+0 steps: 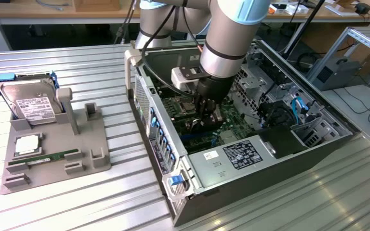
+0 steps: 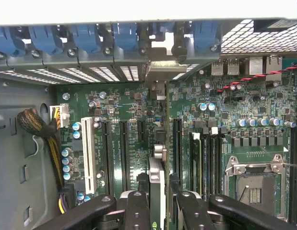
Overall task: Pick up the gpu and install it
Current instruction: 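Insert the gpu into the slot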
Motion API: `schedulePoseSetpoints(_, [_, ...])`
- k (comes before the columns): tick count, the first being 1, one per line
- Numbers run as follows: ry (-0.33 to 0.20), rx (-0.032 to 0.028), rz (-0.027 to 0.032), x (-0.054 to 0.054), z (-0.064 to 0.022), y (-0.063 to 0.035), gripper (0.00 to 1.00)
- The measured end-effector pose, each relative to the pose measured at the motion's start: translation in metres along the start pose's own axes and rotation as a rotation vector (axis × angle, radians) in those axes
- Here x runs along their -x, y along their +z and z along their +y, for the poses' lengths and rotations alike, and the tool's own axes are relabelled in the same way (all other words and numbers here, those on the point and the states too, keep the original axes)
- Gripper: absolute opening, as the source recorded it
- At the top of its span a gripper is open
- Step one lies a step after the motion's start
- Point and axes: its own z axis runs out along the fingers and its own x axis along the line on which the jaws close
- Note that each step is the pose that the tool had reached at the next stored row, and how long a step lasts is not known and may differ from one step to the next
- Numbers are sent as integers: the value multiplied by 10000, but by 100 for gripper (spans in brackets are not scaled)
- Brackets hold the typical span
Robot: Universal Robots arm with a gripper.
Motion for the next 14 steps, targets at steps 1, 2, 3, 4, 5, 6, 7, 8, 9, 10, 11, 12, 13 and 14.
schedulePoseSetpoints(1, [1, 0, -12, 0, 0, -1, 27])
schedulePoseSetpoints(2, [0, -1, -18, 0, 0, -3, 27])
schedulePoseSetpoints(3, [0, -1, -21, 0, -2, -6, 27])
schedulePoseSetpoints(4, [-1, 1, -17, 1, -13, -21, 27])
schedulePoseSetpoints(5, [0, 0, -18, 2, -24, -46, 27])
schedulePoseSetpoints(6, [0, 0, -17, 3, -42, -70, 27])
schedulePoseSetpoints(7, [0, 3, -22, 4, -77, -75, 27])
schedulePoseSetpoints(8, [1, 13, -23, 4, -109, -76, 27])
schedulePoseSetpoints(9, [1, 22, -24, 6, -141, -77, 27])
schedulePoseSetpoints(10, [1, 39, -26, 7, -199, -77, 27])
schedulePoseSetpoints(11, [1, 48, -24, 9, -256, -85, 27])
schedulePoseSetpoints(12, [1, 50, -25, 12, -282, -123, 27])
schedulePoseSetpoints(13, [1, 50, -24, 16, -292, -171, 27])
schedulePoseSetpoints(14, [1, 49, -25, 16, -293, -176, 27])
